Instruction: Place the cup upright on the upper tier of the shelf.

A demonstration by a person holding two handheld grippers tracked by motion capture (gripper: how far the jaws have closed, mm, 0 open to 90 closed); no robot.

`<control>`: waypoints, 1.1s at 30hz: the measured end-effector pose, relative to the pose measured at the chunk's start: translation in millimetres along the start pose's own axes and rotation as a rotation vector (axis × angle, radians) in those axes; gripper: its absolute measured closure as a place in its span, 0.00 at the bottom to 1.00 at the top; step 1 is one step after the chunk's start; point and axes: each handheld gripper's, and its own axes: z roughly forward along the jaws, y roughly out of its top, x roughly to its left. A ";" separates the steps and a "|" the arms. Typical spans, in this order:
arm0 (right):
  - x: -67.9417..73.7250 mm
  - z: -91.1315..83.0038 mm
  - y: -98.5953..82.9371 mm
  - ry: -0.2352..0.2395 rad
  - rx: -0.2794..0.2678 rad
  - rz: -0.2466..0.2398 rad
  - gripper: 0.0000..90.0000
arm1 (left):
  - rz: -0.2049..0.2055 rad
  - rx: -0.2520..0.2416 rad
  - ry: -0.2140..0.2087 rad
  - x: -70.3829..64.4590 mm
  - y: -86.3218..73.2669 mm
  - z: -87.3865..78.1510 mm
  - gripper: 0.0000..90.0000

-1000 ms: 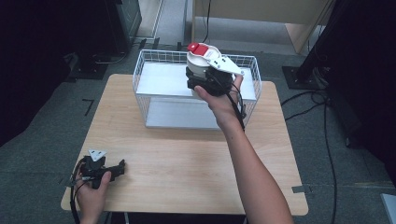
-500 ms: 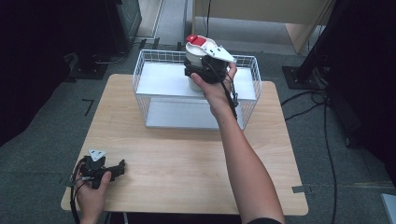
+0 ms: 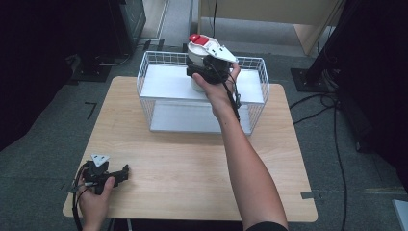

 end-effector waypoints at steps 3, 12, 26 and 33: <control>-0.7 -2.4 -1.8 0.008 -0.004 -0.010 0.13 | 0.000 0.000 0.000 0.0 0.0 0.0 0.00; -4.7 -10.8 -1.0 0.070 0.036 -0.049 0.11 | 0.000 0.000 0.000 0.0 0.0 0.0 0.00; -4.3 -18.0 -0.6 0.078 0.020 -0.037 0.07 | 0.000 0.000 0.000 0.0 0.0 0.0 0.00; -10.2 -26.3 -5.1 0.081 0.013 -0.046 0.05 | 0.000 0.000 0.000 0.0 0.0 0.0 0.00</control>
